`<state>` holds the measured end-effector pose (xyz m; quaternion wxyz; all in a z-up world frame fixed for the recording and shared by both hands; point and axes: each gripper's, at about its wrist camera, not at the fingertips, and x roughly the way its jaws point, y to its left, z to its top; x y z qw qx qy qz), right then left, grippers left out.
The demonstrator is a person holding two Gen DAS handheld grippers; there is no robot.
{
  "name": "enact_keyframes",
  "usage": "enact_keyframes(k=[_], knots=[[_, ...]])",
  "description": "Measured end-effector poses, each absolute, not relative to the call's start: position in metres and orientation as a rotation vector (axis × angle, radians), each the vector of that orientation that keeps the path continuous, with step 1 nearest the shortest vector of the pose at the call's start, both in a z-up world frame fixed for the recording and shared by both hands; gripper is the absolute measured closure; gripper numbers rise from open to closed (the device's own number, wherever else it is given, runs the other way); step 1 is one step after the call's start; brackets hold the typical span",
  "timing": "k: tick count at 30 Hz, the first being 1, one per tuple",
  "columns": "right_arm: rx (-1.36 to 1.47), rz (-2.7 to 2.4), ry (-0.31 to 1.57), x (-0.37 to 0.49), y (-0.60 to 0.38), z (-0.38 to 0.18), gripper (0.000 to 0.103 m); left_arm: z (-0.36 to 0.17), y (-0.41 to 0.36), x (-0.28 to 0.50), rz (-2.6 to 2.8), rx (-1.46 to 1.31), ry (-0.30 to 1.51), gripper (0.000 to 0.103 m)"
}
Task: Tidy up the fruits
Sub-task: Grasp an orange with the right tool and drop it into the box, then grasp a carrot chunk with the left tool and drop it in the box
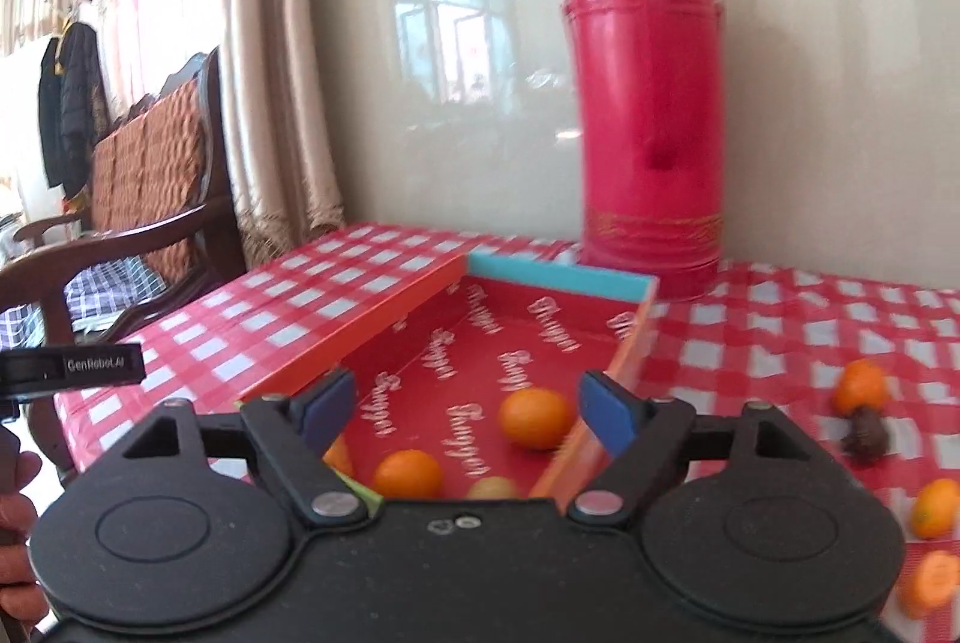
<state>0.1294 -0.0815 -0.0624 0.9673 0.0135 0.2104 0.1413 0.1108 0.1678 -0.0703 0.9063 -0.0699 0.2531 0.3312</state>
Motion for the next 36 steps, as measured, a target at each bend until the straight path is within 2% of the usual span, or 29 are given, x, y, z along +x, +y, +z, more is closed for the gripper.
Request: enact_keyframes(k=[3, 4, 6, 17, 24, 31, 33, 36], knots=[[0.057, 0.216, 0.402, 0.119, -0.110, -0.054, 0.018, -0.067, 0.151, 0.112, 0.629, -0.119, 0.510, 0.007], [0.065, 0.182, 0.396, 0.116, -0.120, -0.053, 0.011, -0.066, 0.144, 0.113, 0.606, -0.109, 0.505, 0.007], [0.071, 0.111, 0.379, 0.109, -0.139, -0.050, 0.007, -0.063, 0.129, 0.112, 0.553, -0.086, 0.488, 0.007], [0.070, -0.395, 0.299, 0.080, -0.220, -0.059, 0.006, -0.050, 0.017, 0.097, 0.164, 0.060, 0.364, 0.007], [0.120, -0.513, 0.318, 0.066, -0.254, -0.069, 0.006, -0.063, -0.057, 0.095, -0.049, 0.174, 0.383, 0.007], [0.143, -0.510, 0.327, 0.053, -0.276, -0.074, 0.006, -0.082, -0.097, 0.103, -0.141, 0.220, 0.444, 0.008], [0.154, -0.508, 0.329, 0.050, -0.281, -0.076, 0.006, -0.085, -0.105, 0.105, -0.162, 0.227, 0.463, 0.019], [0.153, -0.551, 0.327, 0.047, -0.286, -0.075, 0.006, -0.093, -0.116, 0.113, -0.190, 0.235, 0.515, 0.028]])
